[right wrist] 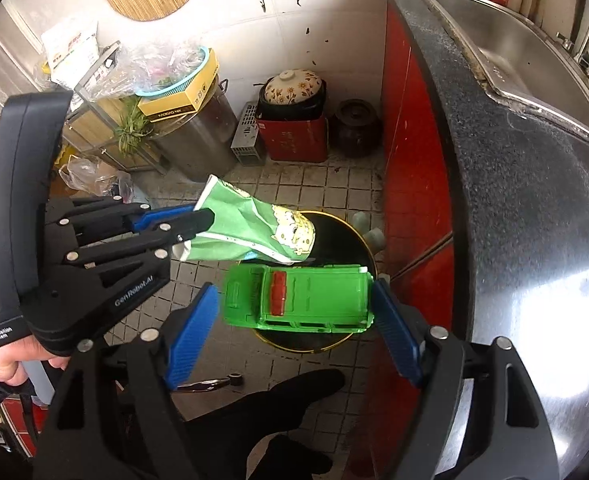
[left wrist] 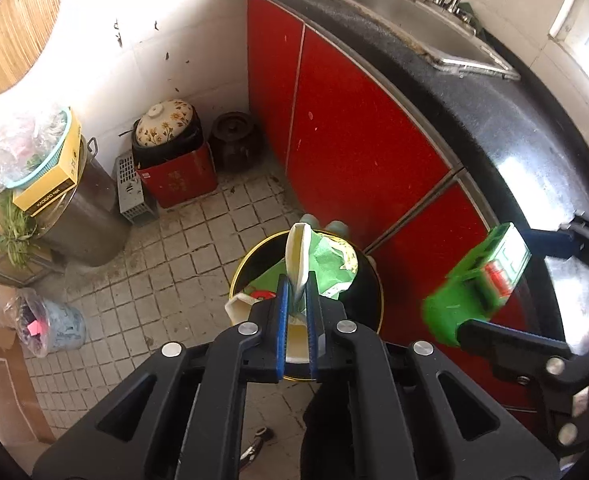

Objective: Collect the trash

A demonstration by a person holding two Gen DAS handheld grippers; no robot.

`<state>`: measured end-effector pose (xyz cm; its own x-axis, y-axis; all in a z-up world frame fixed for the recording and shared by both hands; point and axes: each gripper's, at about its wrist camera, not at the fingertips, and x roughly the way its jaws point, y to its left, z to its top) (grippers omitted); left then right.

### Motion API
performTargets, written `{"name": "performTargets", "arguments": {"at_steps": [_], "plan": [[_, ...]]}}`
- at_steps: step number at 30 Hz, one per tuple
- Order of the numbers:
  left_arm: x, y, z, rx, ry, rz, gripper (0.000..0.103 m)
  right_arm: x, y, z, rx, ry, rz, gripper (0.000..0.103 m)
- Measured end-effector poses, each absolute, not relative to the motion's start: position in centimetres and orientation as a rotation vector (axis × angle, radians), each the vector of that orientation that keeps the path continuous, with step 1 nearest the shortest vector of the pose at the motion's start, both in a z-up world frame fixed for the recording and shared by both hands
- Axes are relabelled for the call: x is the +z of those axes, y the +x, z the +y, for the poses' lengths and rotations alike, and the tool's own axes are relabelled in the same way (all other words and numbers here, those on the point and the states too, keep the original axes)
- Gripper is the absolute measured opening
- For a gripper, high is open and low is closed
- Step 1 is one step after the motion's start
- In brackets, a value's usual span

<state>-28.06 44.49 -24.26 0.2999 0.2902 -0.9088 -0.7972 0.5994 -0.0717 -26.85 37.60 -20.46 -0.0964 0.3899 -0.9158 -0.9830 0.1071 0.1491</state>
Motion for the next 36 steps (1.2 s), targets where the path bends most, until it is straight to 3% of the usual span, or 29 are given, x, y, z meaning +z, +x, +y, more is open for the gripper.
{"name": "performTargets", "arguments": {"at_steps": [2, 3, 4, 5, 15, 21, 28, 36], "plan": [[-25.0, -28.0, 44.9, 0.792, -0.578, 1.056, 0.013, -20.5, -26.6, 37.6, 1.362, -0.759, 1.063, 0.086], [-25.0, -28.1, 45.0, 0.794, -0.585, 1.055, 0.039, -20.5, -26.5, 37.4, 1.362, -0.753, 1.07, 0.086], [-24.9, -28.2, 45.0, 0.799, -0.59, 1.05, 0.072, -20.4, -26.4, 37.4, 1.362, -0.749, 1.072, 0.087], [-24.6, -28.5, 45.0, 0.806, -0.587, 1.027, 0.077, -20.3, -26.2, 37.2, 1.36, -0.747, 1.071, 0.087], [-23.1, -27.7, 43.7, 0.773, -0.571, 1.005, 0.079, -17.4, -25.2, 34.0, 1.337, -0.667, 1.06, 0.087], [-20.0, -25.2, 41.2, 0.711, -0.501, 1.003, 0.091, -12.3, -22.6, 28.9, 1.261, -0.542, 1.012, 0.091], [-14.4, -17.2, 33.6, 0.468, -0.341, 0.974, 0.094, -6.0, -17.1, 15.4, 0.988, -0.339, 0.953, 0.094], [-10.3, -5.3, 18.6, 0.053, -0.167, 0.961, 0.094, -2.7, -14.1, -7.2, 0.427, -0.089, 0.92, 0.095]]}}
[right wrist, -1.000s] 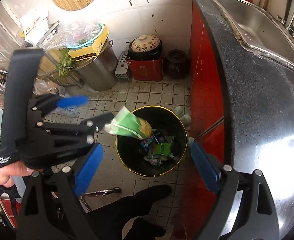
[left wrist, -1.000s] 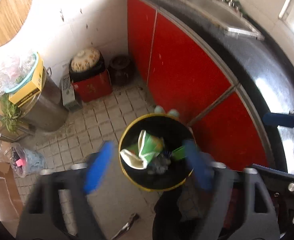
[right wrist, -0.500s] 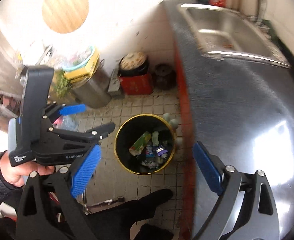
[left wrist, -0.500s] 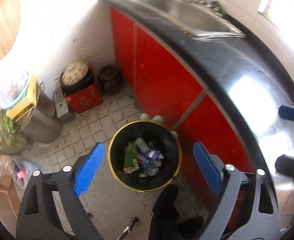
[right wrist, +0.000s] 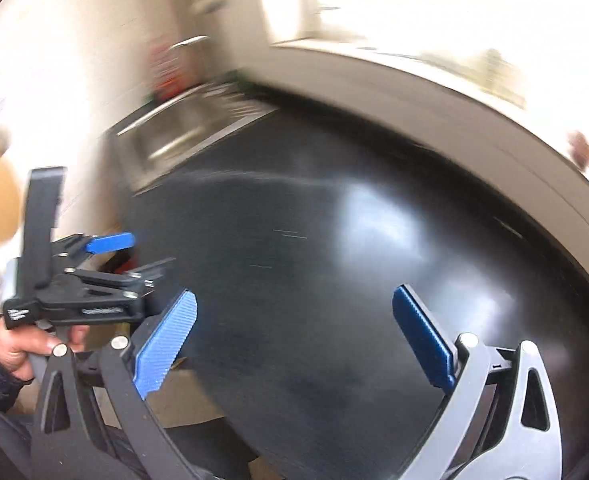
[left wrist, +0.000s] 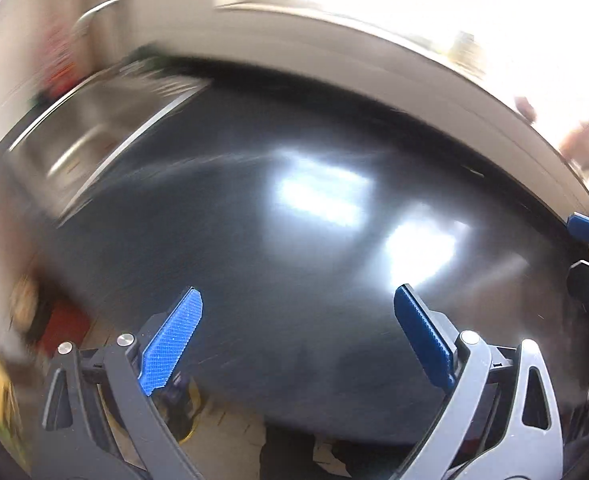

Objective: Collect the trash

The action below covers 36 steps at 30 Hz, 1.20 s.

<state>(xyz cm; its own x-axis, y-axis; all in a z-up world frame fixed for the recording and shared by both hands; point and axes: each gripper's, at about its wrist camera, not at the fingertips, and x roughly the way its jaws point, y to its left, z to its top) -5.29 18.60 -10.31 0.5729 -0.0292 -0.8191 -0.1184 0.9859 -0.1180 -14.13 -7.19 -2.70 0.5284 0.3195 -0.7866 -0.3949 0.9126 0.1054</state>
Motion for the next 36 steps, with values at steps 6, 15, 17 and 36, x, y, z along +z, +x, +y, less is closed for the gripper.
{"name": "performTargets", "arguments": {"at_steps": [6, 15, 17, 36], "plan": [[-9.5, -1.5, 8.3, -0.106, -0.052, 0.983, 0.094, -2.9, -16.0, -20.0, 0.069, 0.059, 0.931, 0.095], [-10.7, 0.0, 1.0, -0.219, 0.041, 1.039, 0.094, -4.7, -18.5, -27.9, -0.102, 0.184, 0.946, 0.095], [-10.8, 0.1, 0.2, -0.225, 0.053, 1.04, 0.094, -5.0, -18.7, -28.8, -0.106, 0.209, 0.954, 0.095], [-10.8, 1.1, -1.0, -0.213, 0.056, 1.046, 0.094, -5.1, -17.4, -29.7, -0.087, 0.227, 0.967, 0.095]]}}
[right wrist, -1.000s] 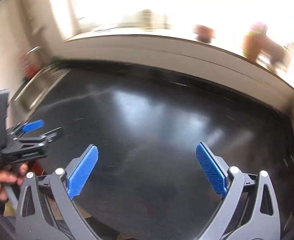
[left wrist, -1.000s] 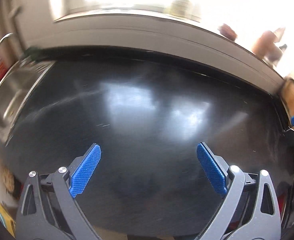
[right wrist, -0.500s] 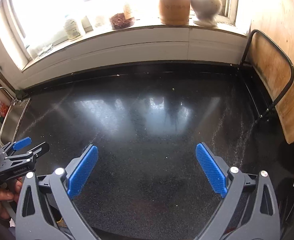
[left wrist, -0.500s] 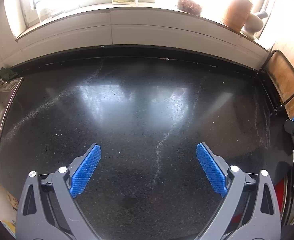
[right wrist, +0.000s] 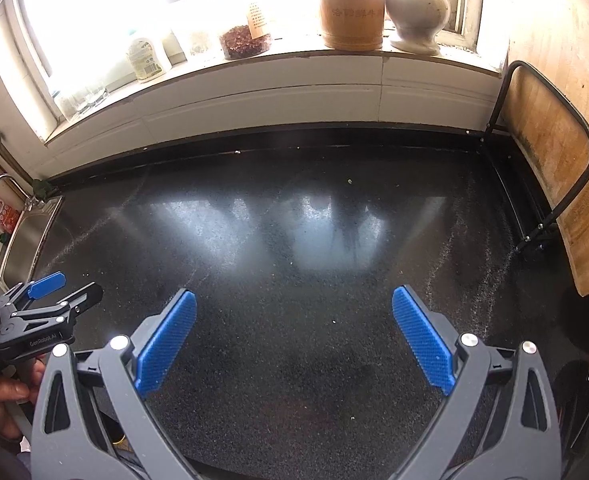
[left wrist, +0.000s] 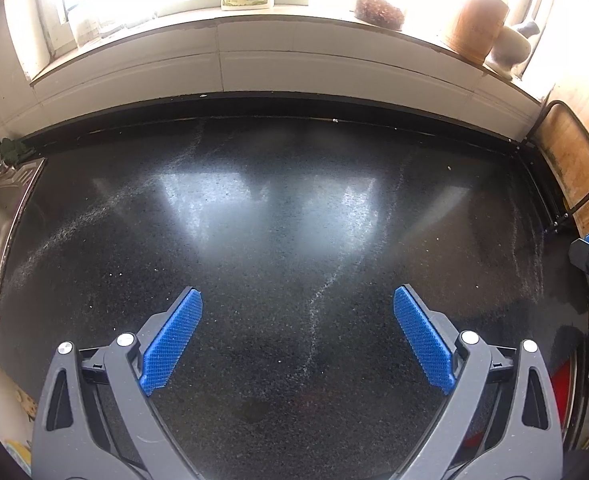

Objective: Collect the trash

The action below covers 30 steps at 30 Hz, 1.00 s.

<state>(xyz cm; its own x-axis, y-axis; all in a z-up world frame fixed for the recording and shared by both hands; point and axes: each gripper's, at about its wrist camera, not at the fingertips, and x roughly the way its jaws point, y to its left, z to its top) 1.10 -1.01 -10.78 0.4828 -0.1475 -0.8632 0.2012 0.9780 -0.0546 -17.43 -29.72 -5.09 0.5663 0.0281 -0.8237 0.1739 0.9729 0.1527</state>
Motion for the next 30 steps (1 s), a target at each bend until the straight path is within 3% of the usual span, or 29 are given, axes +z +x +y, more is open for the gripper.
{"name": "performTargets", "arguments": {"at_steps": [30], "plan": [[-11.15, 1.6, -0.2, -0.196, 0.045, 1.056, 0.094, -5.37, -16.85, -29.39, -0.076, 0.215, 0.972, 0.095]]}}
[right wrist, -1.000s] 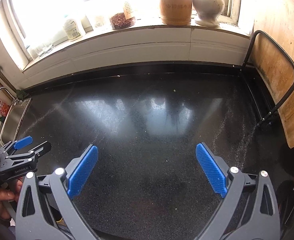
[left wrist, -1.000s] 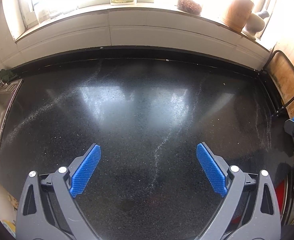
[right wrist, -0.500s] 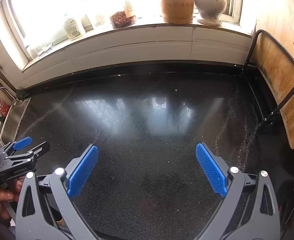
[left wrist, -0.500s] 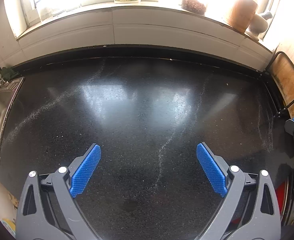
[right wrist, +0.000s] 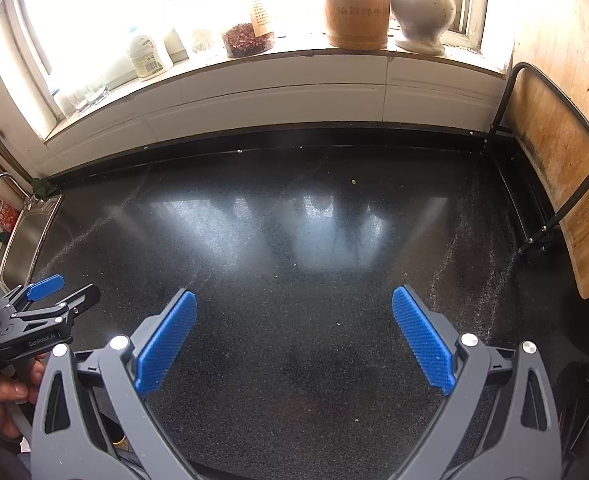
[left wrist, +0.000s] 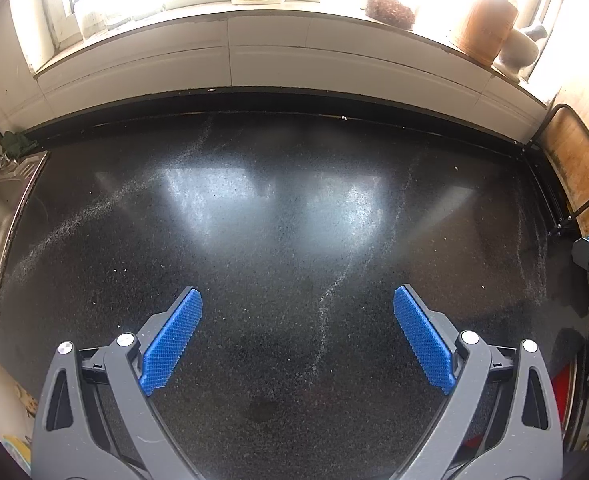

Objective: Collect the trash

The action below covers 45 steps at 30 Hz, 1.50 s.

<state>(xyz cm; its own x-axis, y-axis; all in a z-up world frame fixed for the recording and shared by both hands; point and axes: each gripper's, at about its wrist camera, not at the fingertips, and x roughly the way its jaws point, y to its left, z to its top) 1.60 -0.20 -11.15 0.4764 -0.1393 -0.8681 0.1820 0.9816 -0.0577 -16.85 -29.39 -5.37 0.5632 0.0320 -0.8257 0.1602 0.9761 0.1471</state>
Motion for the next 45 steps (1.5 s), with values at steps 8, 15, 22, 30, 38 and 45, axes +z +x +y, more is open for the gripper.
{"name": "performTargets", "arguments": {"at_steps": [8, 15, 22, 30, 38, 45], "plan": [[-11.1, 1.3, -0.2, -0.197, 0.043, 1.053, 0.094, -5.3, -17.2, -29.4, -0.078, 0.216, 0.969, 0.095], [-11.0, 1.1, -0.3, -0.201, 0.04, 1.054, 0.094, -5.3, -17.6, -29.4, -0.078, 0.219, 0.968, 0.095], [-11.0, 0.6, -0.5, -0.198, 0.039, 1.05, 0.094, -5.1, -17.8, -29.3, -0.077, 0.216, 0.963, 0.095], [-10.7, 0.2, -0.3, -0.198, 0.038, 1.046, 0.094, -4.8, -18.2, -29.1, -0.076, 0.213, 0.957, 0.095], [-10.7, -0.3, -0.3, -0.211, 0.042, 1.041, 0.094, -4.9, -18.4, -29.3, -0.077, 0.218, 0.959, 0.095], [-10.2, -0.7, -0.5, -0.204, 0.056, 1.005, 0.094, -4.9, -18.6, -29.4, -0.076, 0.223, 0.957, 0.095]]}}
